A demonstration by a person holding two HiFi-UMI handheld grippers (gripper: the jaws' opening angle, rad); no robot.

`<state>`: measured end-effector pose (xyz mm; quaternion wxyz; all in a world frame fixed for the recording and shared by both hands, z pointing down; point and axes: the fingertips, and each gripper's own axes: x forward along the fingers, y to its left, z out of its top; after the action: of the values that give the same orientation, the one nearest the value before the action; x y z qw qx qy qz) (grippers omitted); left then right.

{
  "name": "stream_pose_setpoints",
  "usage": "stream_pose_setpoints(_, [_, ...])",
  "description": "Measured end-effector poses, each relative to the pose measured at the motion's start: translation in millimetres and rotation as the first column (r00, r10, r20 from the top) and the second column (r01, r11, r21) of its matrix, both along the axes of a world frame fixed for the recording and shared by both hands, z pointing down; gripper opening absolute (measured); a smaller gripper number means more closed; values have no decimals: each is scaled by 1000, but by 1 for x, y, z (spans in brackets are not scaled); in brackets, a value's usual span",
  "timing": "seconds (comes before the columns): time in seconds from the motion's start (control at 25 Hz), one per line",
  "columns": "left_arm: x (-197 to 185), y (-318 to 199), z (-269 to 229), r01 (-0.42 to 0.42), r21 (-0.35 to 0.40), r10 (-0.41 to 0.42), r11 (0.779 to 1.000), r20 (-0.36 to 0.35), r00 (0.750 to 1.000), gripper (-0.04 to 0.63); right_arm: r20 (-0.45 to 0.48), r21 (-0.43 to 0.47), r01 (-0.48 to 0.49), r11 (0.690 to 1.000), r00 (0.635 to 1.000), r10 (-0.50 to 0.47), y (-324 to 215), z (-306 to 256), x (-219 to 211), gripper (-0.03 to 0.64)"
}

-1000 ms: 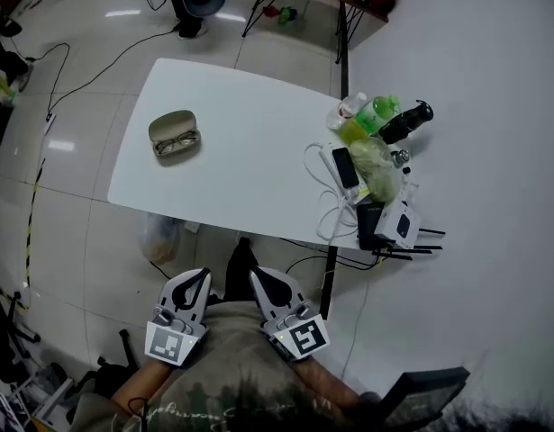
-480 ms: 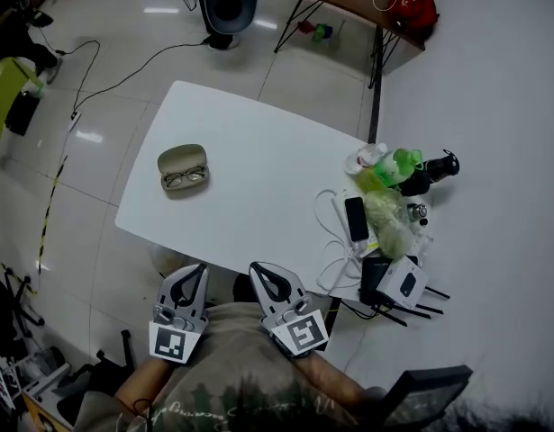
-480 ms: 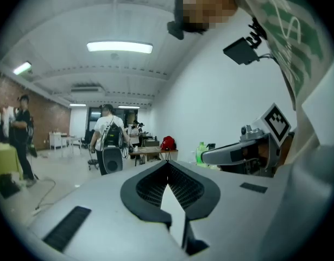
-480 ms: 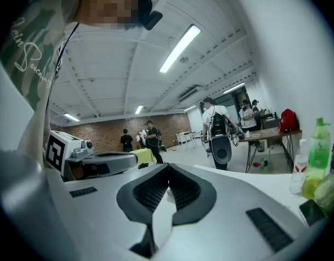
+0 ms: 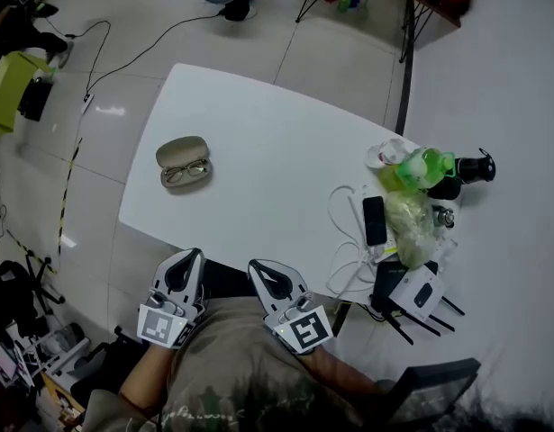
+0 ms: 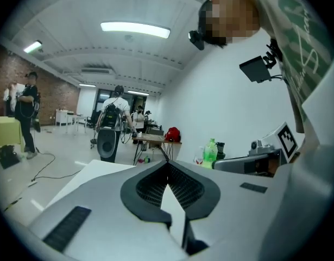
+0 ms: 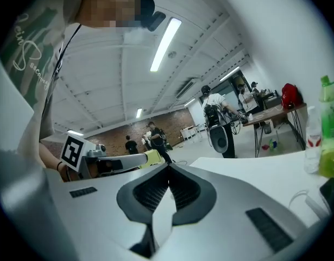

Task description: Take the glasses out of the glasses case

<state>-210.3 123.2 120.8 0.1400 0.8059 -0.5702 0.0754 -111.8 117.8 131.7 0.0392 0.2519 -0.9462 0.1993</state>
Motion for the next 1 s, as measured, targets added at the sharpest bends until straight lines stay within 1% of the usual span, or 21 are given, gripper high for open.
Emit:
stream_pose_setpoints(0.04, [-4, -7, 2, 14, -10, -13, 1000, 7, 1000, 9, 6, 4, 4, 1000, 1000, -4, -4, 0, -2, 12])
stream_pose_setpoints(0.12, [-12, -15, 7, 34, -34, -33, 999, 52, 998, 9, 5, 21, 11, 1000, 1000, -11, -8, -4, -4, 12])
stream_pose_setpoints(0.28, [-31, -31, 13, 38, -56, -33, 998, 91, 995, 9, -39, 20, 15, 1000, 999, -14, -11, -1, -4, 12])
stream_pose_setpoints(0.32, [-40, -34, 20, 34, -74, -25, 997, 118, 993, 9, -42, 14, 6, 1000, 999, -5, -14, 0, -5, 12])
stream_pose_setpoints(0.4, [-62, -38, 41, 25, -135, 0, 991, 181, 984, 9, -38, 9, -10, 1000, 999, 10, -19, 2, -9, 12])
stream_pose_setpoints(0.44, [-72, -42, 50, 31, -162, 2, 986, 201, 980, 9, -38, 7, -9, 1000, 999, 10, -19, 3, -12, 12])
stream_pose_setpoints(0.52, [-92, -56, 59, 52, -185, -10, 981, 218, 976, 9, -49, 0, 7, 1000, 999, -7, -18, 7, -20, 12])
stream_pose_setpoints(0.56, [-99, -61, 64, 46, -193, -2, 980, 223, 975, 9, -55, -2, 14, 1000, 998, -14, -18, 9, -24, 12])
stream_pose_setpoints(0.64, [-109, -67, 79, 5, -213, 47, 977, 240, 970, 9, -71, 11, 13, 1000, 997, -12, -25, 11, -32, 12])
stream_pose_setpoints(0.72, [-114, -75, 97, -45, -243, 109, 969, 256, 961, 9, -104, 41, -5, 999, 995, 9, -38, 14, -37, 12])
stream_pose_setpoints(0.84, [-117, -90, 115, -96, -303, 173, 948, 237, 956, 9, -145, 109, -35, 993, 988, 51, -61, 18, -48, 12])
stream_pose_setpoints(0.92, [-125, -99, 121, -109, -328, 195, 938, 244, 950, 9, -132, 146, -61, 987, 988, 80, -77, 18, -60, 12])
stream_pose_setpoints(1.0, [-134, -109, 131, -127, -356, 231, 926, 269, 935, 9, -113, 159, -88, 983, 988, 107, -93, 21, -77, 12])
